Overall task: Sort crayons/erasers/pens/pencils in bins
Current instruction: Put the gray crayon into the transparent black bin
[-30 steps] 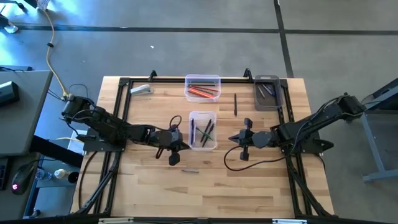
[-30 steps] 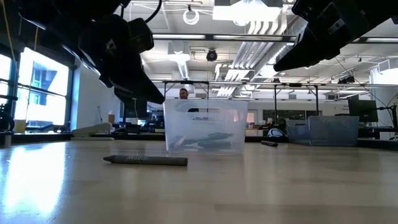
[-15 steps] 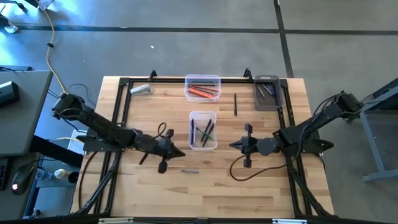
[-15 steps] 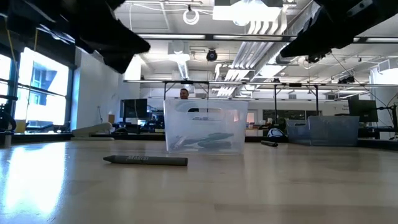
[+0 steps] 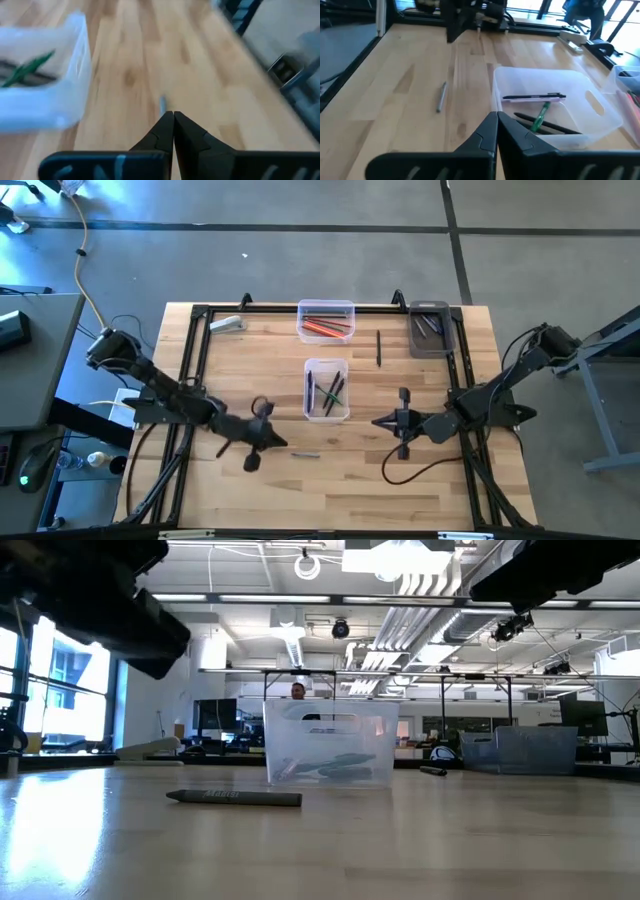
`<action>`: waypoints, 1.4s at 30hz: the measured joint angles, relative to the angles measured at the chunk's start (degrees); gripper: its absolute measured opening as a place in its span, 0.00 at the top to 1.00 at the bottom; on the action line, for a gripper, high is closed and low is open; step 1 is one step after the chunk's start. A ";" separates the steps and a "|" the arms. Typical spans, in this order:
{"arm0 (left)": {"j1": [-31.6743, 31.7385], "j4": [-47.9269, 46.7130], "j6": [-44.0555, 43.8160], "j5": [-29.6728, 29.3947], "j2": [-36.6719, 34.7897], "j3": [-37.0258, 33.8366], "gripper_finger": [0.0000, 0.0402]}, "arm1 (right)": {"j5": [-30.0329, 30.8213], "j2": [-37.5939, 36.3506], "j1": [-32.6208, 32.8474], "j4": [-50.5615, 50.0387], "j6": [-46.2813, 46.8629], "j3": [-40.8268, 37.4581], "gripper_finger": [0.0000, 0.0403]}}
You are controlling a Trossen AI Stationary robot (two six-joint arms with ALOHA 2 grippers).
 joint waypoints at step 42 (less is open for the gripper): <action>-3.87 -6.25 -5.35 -6.53 25.97 11.72 0.99 | -3.24 25.14 2.88 -1.02 6.32 16.40 0.84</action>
